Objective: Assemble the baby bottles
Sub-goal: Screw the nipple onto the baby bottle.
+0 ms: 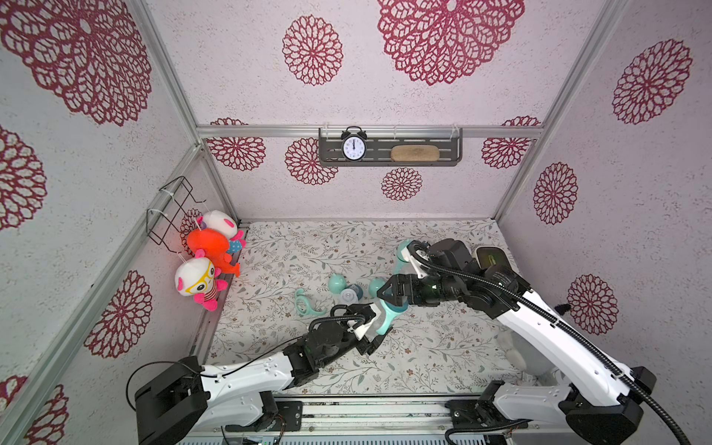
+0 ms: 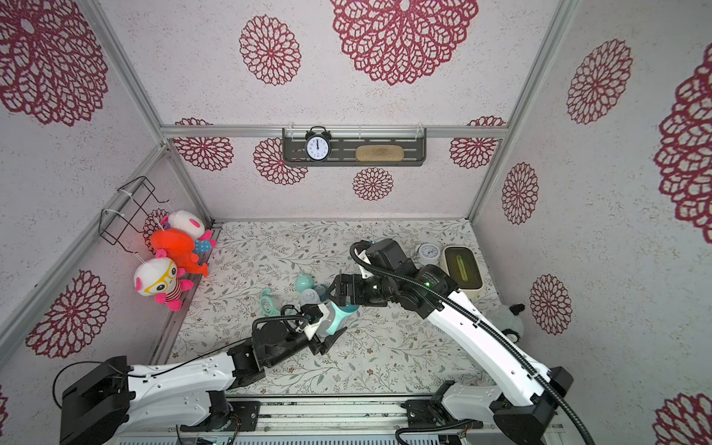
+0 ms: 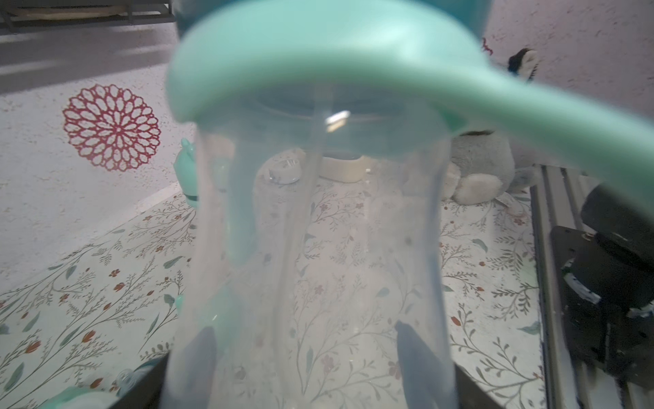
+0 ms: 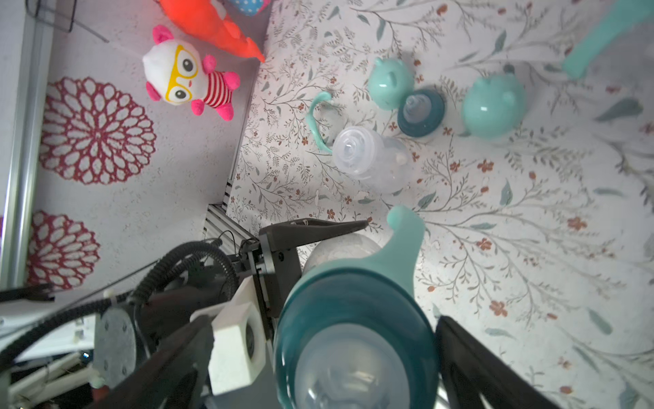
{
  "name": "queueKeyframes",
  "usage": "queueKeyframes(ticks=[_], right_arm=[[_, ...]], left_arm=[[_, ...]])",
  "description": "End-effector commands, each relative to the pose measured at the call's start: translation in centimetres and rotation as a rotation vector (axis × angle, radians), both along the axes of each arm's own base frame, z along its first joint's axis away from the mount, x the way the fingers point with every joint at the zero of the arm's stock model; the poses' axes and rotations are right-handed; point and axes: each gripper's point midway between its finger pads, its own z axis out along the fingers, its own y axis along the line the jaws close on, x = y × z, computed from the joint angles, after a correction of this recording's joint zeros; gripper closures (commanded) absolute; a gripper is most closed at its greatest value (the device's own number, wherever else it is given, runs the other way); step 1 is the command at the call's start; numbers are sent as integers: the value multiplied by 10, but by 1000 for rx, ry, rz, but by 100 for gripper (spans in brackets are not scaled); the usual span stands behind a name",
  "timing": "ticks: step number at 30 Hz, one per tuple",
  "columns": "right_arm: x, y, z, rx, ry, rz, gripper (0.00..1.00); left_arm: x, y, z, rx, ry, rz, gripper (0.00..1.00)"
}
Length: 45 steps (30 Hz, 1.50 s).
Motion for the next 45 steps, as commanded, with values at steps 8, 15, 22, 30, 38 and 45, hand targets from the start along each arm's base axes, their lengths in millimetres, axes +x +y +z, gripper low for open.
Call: queueKeyframes(ticks=[8,15,22,30,38,45], right_arm=[[-24,-12,1,-130,-273,351,8],[-42,4,8,-14,-306,491,17],[-48,5,6,23,-272,524,22],[-49,0,-6,-9,-225,523,14],[-46,-3,-14,-40,-228,507,19],[-44,-4,-17,-48,-230,498,22]], left_arm=[[-22,2,19,-63,100,-194,100],[-33,-4,19,-55,161,-263,100],[-35,1,22,-65,159,-255,100],[-34,2,23,-67,160,-250,100],[-33,1,23,-65,163,-248,100],[-32,-1,22,-65,177,-249,100]])
